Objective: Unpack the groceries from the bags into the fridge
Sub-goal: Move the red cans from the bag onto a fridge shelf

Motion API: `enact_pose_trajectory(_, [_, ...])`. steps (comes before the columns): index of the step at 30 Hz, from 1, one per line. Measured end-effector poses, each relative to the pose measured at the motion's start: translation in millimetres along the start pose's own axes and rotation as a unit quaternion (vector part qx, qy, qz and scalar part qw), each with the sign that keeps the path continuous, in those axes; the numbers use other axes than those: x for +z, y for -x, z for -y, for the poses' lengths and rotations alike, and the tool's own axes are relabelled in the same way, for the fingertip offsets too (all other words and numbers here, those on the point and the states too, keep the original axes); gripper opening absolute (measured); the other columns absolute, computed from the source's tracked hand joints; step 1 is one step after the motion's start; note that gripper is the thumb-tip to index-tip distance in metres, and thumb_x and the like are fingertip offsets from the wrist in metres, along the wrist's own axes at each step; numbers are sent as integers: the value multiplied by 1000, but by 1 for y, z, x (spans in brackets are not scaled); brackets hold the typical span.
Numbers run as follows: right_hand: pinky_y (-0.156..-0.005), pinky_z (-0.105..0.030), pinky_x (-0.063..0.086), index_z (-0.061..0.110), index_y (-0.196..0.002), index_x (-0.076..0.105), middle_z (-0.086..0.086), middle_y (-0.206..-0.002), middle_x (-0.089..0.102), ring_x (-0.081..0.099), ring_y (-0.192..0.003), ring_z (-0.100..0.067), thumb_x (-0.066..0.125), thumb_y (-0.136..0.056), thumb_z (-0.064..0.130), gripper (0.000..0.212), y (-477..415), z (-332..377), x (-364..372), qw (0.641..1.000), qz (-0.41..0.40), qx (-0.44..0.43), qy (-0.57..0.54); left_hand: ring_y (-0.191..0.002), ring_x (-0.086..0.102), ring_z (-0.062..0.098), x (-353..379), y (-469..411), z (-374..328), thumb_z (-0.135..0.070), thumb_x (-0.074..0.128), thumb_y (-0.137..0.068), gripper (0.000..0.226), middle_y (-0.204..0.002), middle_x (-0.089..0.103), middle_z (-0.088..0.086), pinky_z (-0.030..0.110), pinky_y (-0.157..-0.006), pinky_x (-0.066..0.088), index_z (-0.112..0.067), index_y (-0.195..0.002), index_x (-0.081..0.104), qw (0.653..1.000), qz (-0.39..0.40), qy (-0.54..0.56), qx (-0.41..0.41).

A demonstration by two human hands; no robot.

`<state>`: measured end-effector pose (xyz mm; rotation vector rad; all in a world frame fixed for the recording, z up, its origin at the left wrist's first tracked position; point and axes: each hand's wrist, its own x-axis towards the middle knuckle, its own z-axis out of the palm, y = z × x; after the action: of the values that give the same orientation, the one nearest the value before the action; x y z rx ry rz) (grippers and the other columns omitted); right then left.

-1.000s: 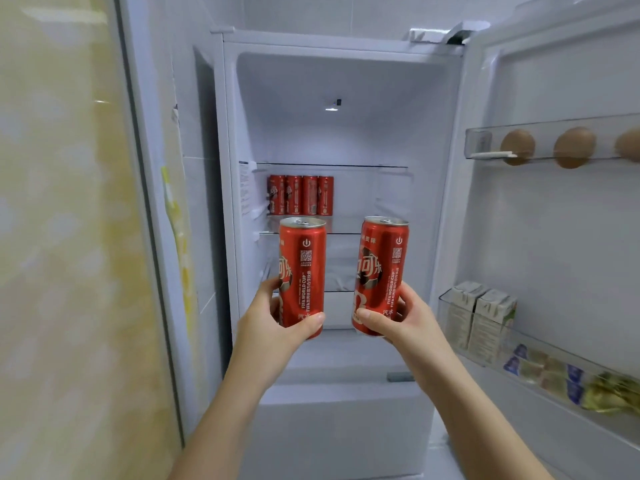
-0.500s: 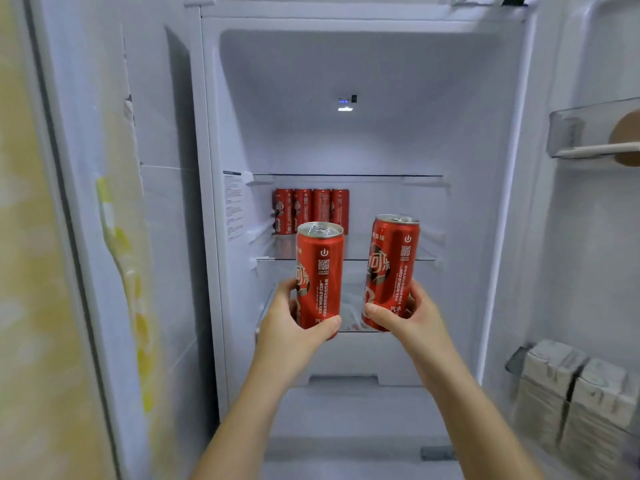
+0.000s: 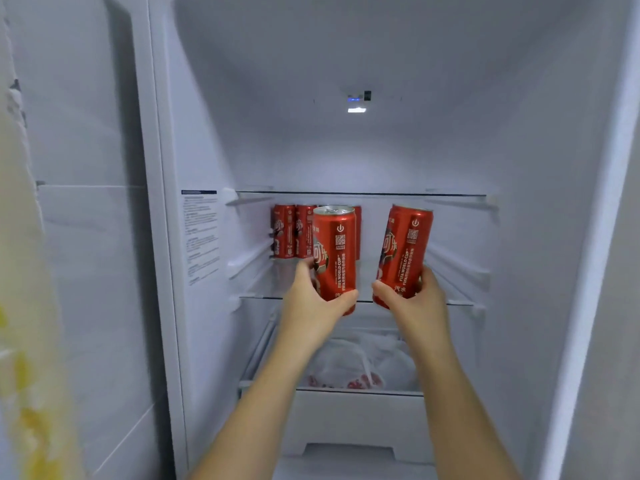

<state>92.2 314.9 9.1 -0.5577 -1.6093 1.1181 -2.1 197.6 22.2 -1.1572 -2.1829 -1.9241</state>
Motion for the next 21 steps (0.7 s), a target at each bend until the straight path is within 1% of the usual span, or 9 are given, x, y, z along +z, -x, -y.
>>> enact_pose_trajectory(2, [-86, -41, 57, 37, -112, 51, 16, -99, 66, 68, -91, -10, 80, -74, 27, 49, -14, -9, 3, 1000, -15, -1, 27, -82, 55, -11, 6, -17, 2, -30, 80, -75, 71, -109, 59, -17, 3, -55, 41, -28, -133, 38, 1000, 12, -6, 10])
enact_pose_trajectory(4, [-85, -44, 57, 38, -112, 50, 15, -98, 66, 68, -90, -12, 79, -72, 31, 50, -24, -16, 6, 998, -27, -1, 55, -78, 52, -13, 11, -32, 4, -29, 80, -75, 70, -100, 56, -20, -1, -53, 40, -26, -132, 39, 999, 26, -18, 17])
enact_pose_trajectory(5, [-85, -45, 57, 37, -113, 50, 14, -98, 66, 68, -91, -13, 79, -70, 34, 52, -29, -19, 7, 997, -32, 2, 68, -79, 53, -11, 14, -40, 5, -29, 80, -75, 69, -98, 55, -20, 1, -54, 41, -26, -131, 39, 999, 33, -24, 17])
enact_pose_trajectory(7, [-86, -46, 56, 38, -114, 49, 13, -101, 67, 68, -93, -15, 79, -67, 38, 56, -38, -24, 9, 995, -36, 9, 95, -84, 57, -5, 20, -52, 10, -30, 80, -76, 66, -100, 56, -18, 6, -65, 41, -27, -127, 38, 998, 47, -36, 19])
enact_pose_trajectory(8, [-87, -47, 56, 38, -116, 48, 12, -102, 67, 68, -94, -16, 78, -66, 41, 59, -41, -26, 10, 993, -39, 14, 110, -89, 59, 0, 24, -58, 13, -30, 80, -75, 65, -102, 58, -16, 11, -71, 44, -26, -126, 39, 998, 51, -37, 19])
enact_pose_trajectory(11, [-90, -49, 53, 34, -123, 48, 12, -101, 66, 68, -96, -20, 76, -62, 49, 69, -49, -33, 14, 987, -51, 16, 149, -101, 61, 9, 32, -70, 22, -30, 80, -75, 67, -114, 62, -7, 23, -84, 49, -24, -128, 39, 997, 56, -43, 20])
enact_pose_trajectory(15, [-100, -52, 45, 27, -126, 48, 17, -89, 57, 67, -96, -19, 79, -70, 41, 65, -56, -39, 18, 979, -52, 6, 196, -108, 61, 15, 39, -81, 32, -29, 80, -75, 70, -122, 61, -1, 30, -91, 52, -21, -130, 38, 997, 66, -34, 20])
enact_pose_trajectory(17, [-102, -52, 43, 24, -126, 49, 17, -89, 56, 67, -97, -19, 78, -72, 40, 64, -60, -40, 20, 975, -52, 1, 214, -105, 62, 14, 42, -86, 35, -30, 80, -75, 68, -121, 61, -1, 30, -89, 53, -21, -128, 38, 997, 69, -37, 22])
enact_pose_trajectory(21, [-100, -51, 45, 23, -126, 48, 14, -95, 60, 67, -97, -18, 77, -74, 42, 62, -68, -43, 23, 970, -43, -5, 240, -89, 57, 8, 47, -95, 40, -28, 79, -76, 61, -116, 60, -4, 21, -73, 46, -23, -120, 37, 995, 77, -50, 30])
